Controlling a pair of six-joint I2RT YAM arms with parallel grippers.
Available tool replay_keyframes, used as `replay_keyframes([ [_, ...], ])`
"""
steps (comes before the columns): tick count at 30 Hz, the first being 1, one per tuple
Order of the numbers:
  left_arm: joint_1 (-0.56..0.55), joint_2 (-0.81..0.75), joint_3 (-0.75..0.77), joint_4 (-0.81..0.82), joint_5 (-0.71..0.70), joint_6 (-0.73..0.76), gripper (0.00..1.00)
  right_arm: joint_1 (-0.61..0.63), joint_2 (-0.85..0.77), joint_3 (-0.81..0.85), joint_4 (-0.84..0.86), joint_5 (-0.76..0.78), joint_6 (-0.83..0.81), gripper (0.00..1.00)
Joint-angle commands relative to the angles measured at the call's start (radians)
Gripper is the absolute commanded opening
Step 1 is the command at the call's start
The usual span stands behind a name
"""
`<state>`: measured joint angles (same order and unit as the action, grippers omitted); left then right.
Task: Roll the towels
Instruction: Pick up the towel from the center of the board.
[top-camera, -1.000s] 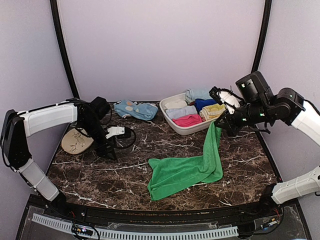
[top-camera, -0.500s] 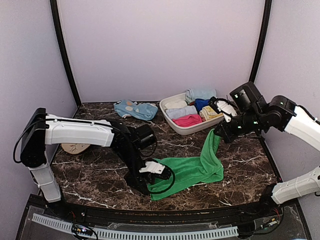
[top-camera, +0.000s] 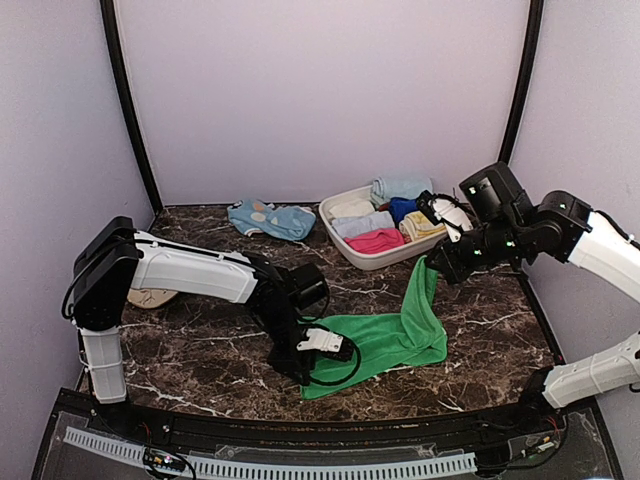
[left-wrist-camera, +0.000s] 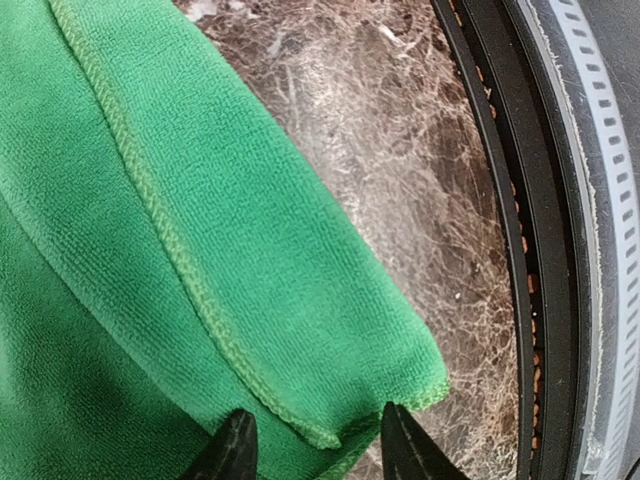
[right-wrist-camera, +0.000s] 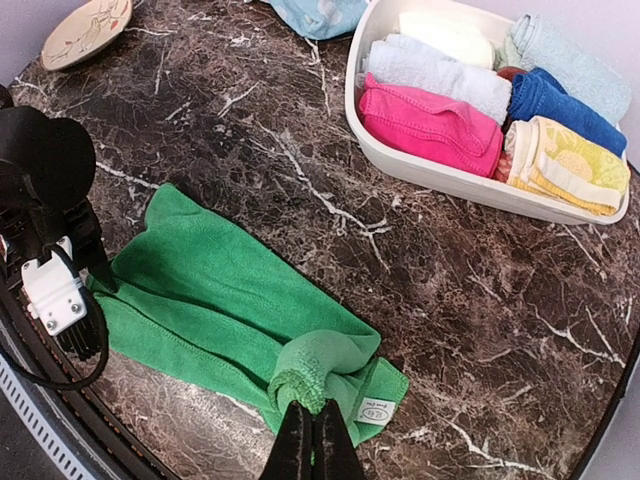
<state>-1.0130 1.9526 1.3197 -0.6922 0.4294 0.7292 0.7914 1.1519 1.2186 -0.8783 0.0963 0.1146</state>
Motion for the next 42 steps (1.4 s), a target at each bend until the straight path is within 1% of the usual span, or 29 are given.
replay_keyframes([
  [1,0.001,-0.014,0.010,0.008,-0.014,-0.031,0.44,-0.007,-0.011,0.003,0.038,-0.016,0.010,0.00],
  [3,0.001,-0.010,0.008,0.006,-0.012,-0.036,0.44,-0.006,-0.014,0.002,0.038,-0.016,0.010,0.00],
  [5,0.001,-0.004,0.005,0.003,-0.019,-0.041,0.40,-0.007,-0.016,0.005,0.038,-0.017,0.008,0.00],
  [10,0.001,0.007,0.000,0.005,-0.044,-0.054,0.26,-0.008,-0.014,0.010,0.042,-0.018,0.005,0.00],
  [16,0.001,0.024,0.003,0.009,-0.048,-0.076,0.24,-0.008,-0.015,0.007,0.042,-0.018,0.004,0.00],
  [17,0.001,0.028,0.005,0.009,-0.050,-0.077,0.20,-0.008,-0.014,0.008,0.042,-0.017,0.003,0.00],
  [18,0.001,0.030,0.008,0.005,-0.051,-0.077,0.13,-0.008,-0.015,0.008,0.040,-0.014,0.000,0.00],
  [19,0.001,0.036,0.014,-0.001,-0.055,-0.078,0.01,-0.008,-0.015,0.010,0.039,-0.013,0.000,0.00],
  [20,0.001,0.038,0.025,-0.011,-0.060,-0.081,0.00,-0.008,-0.015,0.011,0.038,-0.010,-0.001,0.00],
  [25,0.046,-0.006,0.096,-0.118,-0.037,-0.083,0.00,-0.010,-0.017,0.020,0.030,0.003,-0.009,0.00],
  [31,0.193,-0.125,0.190,-0.250,0.006,-0.051,0.00,-0.016,-0.013,0.044,0.035,0.008,-0.022,0.00],
  [35,0.260,-0.210,0.211,-0.302,-0.020,-0.017,0.00,-0.023,-0.001,0.076,0.053,0.002,-0.031,0.00],
  [37,0.298,-0.271,0.217,-0.309,-0.056,-0.014,0.00,-0.026,0.008,0.106,0.059,0.002,-0.035,0.00],
  [39,0.345,-0.330,0.216,-0.281,-0.125,-0.017,0.00,-0.029,0.014,0.138,0.062,0.007,-0.041,0.00],
  [42,0.446,-0.430,0.202,-0.169,-0.261,-0.011,0.00,-0.038,0.019,0.176,0.061,0.023,-0.045,0.00],
])
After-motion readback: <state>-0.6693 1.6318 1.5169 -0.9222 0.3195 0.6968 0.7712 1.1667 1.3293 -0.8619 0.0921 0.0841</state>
